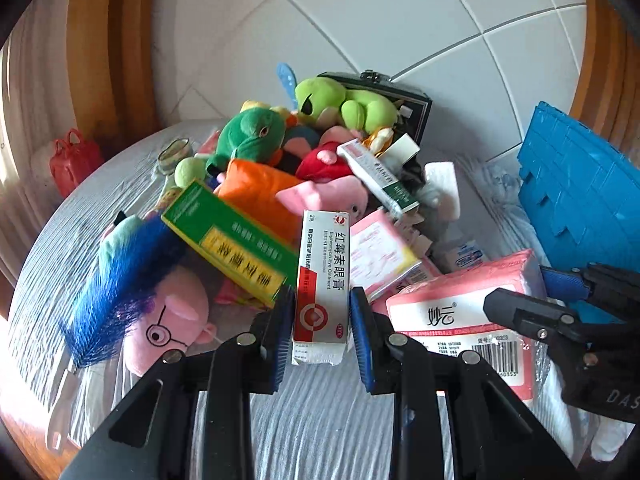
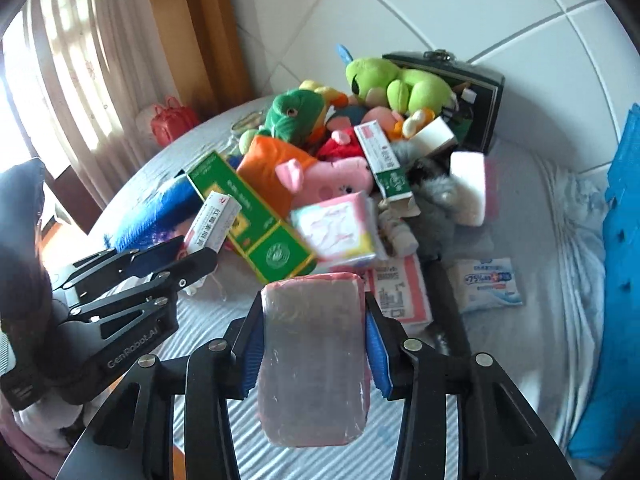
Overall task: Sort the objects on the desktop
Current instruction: 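Carry ointment box and tissue pack into the crate and open both tools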
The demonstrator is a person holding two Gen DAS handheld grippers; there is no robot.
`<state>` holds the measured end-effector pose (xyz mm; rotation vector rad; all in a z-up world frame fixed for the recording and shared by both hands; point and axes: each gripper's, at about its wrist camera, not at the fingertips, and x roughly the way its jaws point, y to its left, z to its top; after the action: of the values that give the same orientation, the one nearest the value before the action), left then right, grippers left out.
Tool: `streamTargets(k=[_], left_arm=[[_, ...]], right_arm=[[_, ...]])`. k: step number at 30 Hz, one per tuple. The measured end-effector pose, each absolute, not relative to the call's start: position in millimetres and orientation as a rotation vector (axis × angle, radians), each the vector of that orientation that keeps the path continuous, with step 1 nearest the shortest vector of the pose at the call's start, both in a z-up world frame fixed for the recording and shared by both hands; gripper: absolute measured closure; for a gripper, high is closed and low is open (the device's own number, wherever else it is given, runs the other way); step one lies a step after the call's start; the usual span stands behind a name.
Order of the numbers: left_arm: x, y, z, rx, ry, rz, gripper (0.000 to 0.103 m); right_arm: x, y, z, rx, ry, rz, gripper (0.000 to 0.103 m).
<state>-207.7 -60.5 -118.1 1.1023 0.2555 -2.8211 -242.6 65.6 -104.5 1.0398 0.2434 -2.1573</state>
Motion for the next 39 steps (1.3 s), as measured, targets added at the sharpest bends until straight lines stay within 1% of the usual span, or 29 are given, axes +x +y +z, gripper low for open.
streamTargets(k=[8, 12, 20, 24, 29, 33, 36, 39], left_arm=[[-215.5, -3.3, -65.4, 0.973, 0.169, -2.976, 0.075], [-225.8, 34.9, -41.5, 0.926, 0.124, -3.067, 0.075], [-246.2, 125.1, 8.2, 0.816, 0.02, -3.219, 0.075], [-255.5, 176.4, 35.4, 0.764, -0.012, -3.299, 0.075], [-267.0, 247.6, 64.3, 0.736, -0.112, -3.384, 0.075], [-287.9, 304.6, 84.5, 0.808, -0.184, -3.431, 0.075], [-310.2, 345.5, 102.5, 0.881, -0.193, -3.455, 0.075], [-339.9, 387.5, 114.9, 0.959, -0.214, -3.45, 0.075]], right_arm=[[-232.3, 136.6, -18.4, 0.769, 0.181, -2.363, 0.06], [-226.5, 175.8, 16.8, 0.643, 0.181, -2.446, 0.06], [-224.3, 275.9, 77.4, 0.442, 0.106, -2.646, 0.06], [-225.8, 334.0, 97.1, 0.375, 0.068, -2.755, 0.06], [-241.4, 405.9, 110.5, 0.36, 0.047, -2.898, 0.06], [-267.1, 459.9, 115.4, 0.437, 0.072, -2.976, 0.06], [-294.9, 494.0, 119.1, 0.495, 0.093, -3.003, 0.06], [-328.4, 525.5, 125.3, 0.55, 0.074, -3.006, 0.06]])
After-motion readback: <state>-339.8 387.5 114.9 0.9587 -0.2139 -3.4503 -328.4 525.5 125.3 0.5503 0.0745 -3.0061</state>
